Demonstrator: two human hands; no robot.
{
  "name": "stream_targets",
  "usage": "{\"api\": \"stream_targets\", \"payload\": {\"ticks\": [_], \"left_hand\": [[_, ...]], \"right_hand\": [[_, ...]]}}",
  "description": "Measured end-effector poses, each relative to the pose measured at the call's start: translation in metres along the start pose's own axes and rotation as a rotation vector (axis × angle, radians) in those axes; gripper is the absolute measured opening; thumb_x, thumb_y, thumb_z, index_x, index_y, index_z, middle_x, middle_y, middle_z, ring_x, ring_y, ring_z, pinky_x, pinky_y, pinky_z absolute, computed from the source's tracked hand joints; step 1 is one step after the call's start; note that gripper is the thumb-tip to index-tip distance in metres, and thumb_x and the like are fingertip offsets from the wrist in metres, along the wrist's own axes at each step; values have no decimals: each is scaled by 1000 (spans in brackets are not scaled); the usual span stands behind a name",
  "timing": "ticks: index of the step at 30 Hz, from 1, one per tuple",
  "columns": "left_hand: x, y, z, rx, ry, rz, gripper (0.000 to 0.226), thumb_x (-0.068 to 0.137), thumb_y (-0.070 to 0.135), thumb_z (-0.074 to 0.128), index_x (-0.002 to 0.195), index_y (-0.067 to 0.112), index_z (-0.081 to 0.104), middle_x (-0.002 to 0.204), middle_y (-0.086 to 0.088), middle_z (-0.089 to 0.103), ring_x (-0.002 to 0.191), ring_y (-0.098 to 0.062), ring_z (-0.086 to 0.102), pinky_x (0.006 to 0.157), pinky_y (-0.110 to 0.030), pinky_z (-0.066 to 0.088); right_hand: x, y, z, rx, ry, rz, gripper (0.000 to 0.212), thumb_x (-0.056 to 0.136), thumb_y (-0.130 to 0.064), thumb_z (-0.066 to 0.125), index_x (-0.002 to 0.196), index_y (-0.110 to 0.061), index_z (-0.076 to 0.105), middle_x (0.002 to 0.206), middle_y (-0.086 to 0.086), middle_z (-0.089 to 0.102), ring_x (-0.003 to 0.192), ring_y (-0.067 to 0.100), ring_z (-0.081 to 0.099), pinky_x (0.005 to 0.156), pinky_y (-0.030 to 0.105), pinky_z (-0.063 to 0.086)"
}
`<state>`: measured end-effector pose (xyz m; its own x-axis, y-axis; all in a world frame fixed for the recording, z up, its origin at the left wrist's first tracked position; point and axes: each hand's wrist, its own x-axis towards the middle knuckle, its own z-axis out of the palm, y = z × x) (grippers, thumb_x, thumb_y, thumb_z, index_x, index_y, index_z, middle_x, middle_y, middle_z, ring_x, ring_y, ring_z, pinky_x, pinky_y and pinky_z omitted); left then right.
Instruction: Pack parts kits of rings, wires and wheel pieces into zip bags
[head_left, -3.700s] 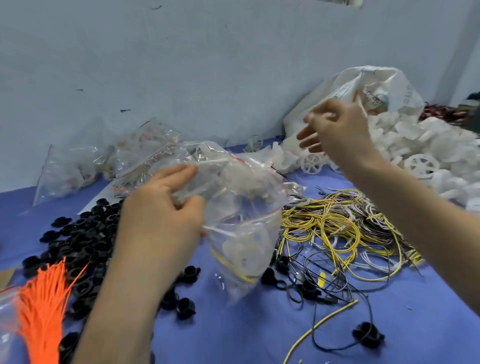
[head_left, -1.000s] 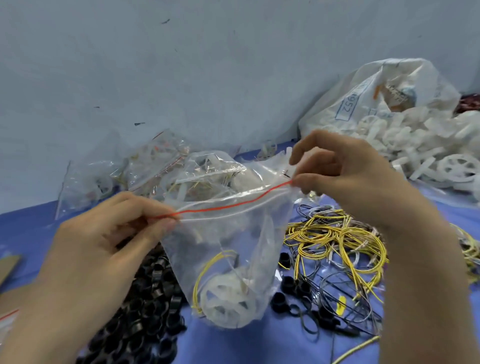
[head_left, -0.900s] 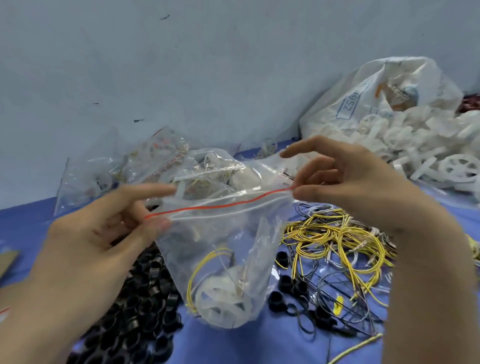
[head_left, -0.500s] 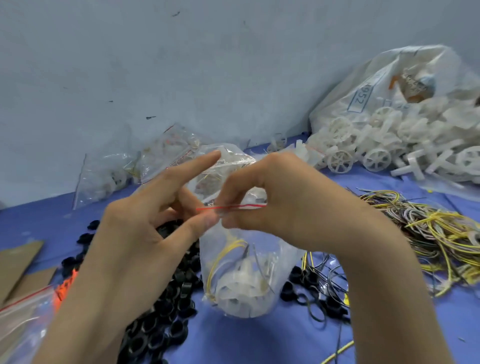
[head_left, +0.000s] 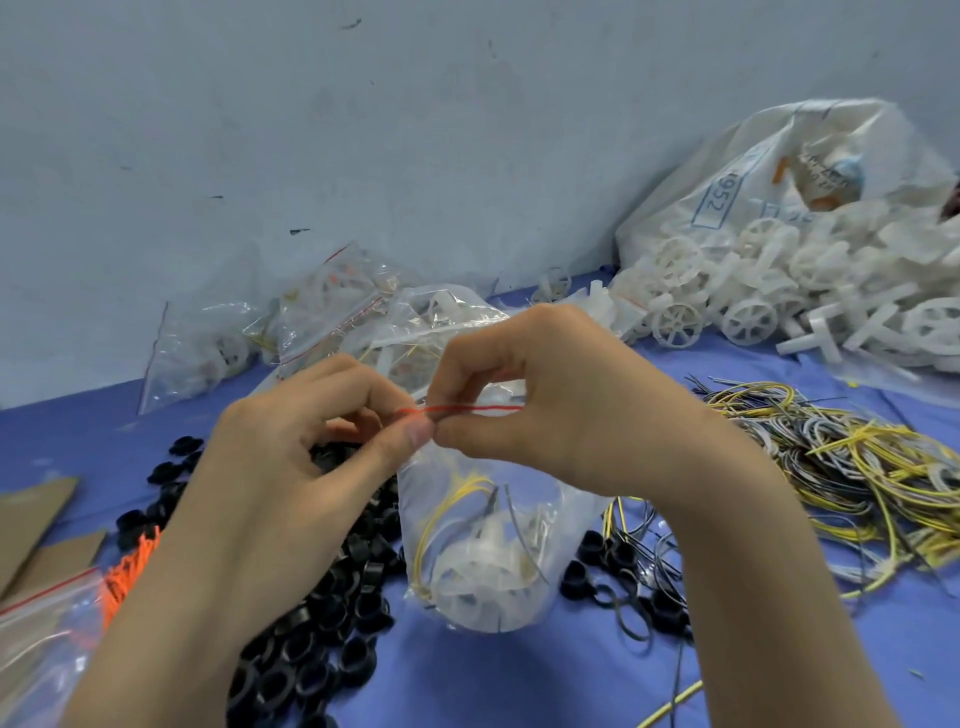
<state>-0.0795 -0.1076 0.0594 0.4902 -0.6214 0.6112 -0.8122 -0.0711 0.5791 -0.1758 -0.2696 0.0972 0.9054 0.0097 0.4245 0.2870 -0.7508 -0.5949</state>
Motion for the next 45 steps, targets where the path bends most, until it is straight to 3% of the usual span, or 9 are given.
{"api": "stream_targets", "payload": {"ticks": [6, 12, 17, 26, 30, 34, 41, 45], "left_hand": [[2, 5, 0, 11, -30, 59, 17, 82, 44, 58, 80, 28, 64, 86, 3, 63, 80, -19, 61, 71, -22, 46], [3, 11, 5, 74, 9, 81, 18, 83, 41, 56, 76, 25, 62, 83, 3, 61, 80, -19, 61, 71, -31, 49], [4, 16, 12, 68, 5, 55, 21, 82, 42, 53, 78, 25, 63, 79, 3, 59, 77, -17, 60, 69, -21, 47], [4, 15, 12, 111, 26, 86, 19, 82, 34, 53, 72, 18, 59, 77, 3, 55, 74, -16, 56, 67, -28, 45], [4, 14, 12, 40, -9, 57, 16, 81, 37, 53, 76, 23, 60, 77, 4, 58, 75, -15, 58, 68, -18, 46], [5, 13, 12, 45, 2, 72, 11, 79, 36, 54, 77, 25, 58, 79, 5, 57, 74, -15, 58, 67, -29, 46], [4, 11, 13, 26, -25, 38, 17, 79, 41, 55, 80, 25, 62, 79, 2, 60, 74, -17, 59, 67, -32, 46], [5, 12, 15, 50, 2, 59, 16, 78, 37, 55, 72, 23, 60, 75, 4, 56, 69, -13, 55, 63, -19, 39]], "right_hand": [[-3, 0, -5, -25, -19, -51, 5, 78, -14, 74, 76, -15, 70, 73, -5, 69, 73, 3, 63, 76, 24, 49], [-4, 6, -8, 26, -13, -7, 5, 77, -14, 75, 78, -12, 71, 74, -2, 69, 76, 10, 66, 81, 35, 51], [-4, 9, -8, -2, -1, -4, 6, 78, -15, 75, 76, -17, 70, 73, -4, 67, 75, 10, 64, 84, 39, 51], [-8, 9, -13, -13, -17, 41, 11, 75, -8, 73, 74, -18, 69, 73, -4, 69, 74, 11, 65, 83, 37, 51], [-7, 7, -10, -27, -1, 12, 13, 74, -6, 72, 72, -19, 69, 71, -4, 69, 72, 11, 64, 81, 38, 52], [-7, 8, -9, 15, -16, 19, 11, 75, -6, 72, 74, -16, 69, 71, -4, 69, 71, 9, 64, 82, 36, 51], [-4, 8, -7, -6, -25, 12, 8, 75, -8, 73, 74, -15, 71, 71, -3, 68, 73, 11, 64, 82, 39, 52], [-5, 8, -9, -4, -26, 23, 4, 77, -11, 74, 76, -15, 72, 74, -2, 69, 75, 11, 65, 82, 37, 51]]}}
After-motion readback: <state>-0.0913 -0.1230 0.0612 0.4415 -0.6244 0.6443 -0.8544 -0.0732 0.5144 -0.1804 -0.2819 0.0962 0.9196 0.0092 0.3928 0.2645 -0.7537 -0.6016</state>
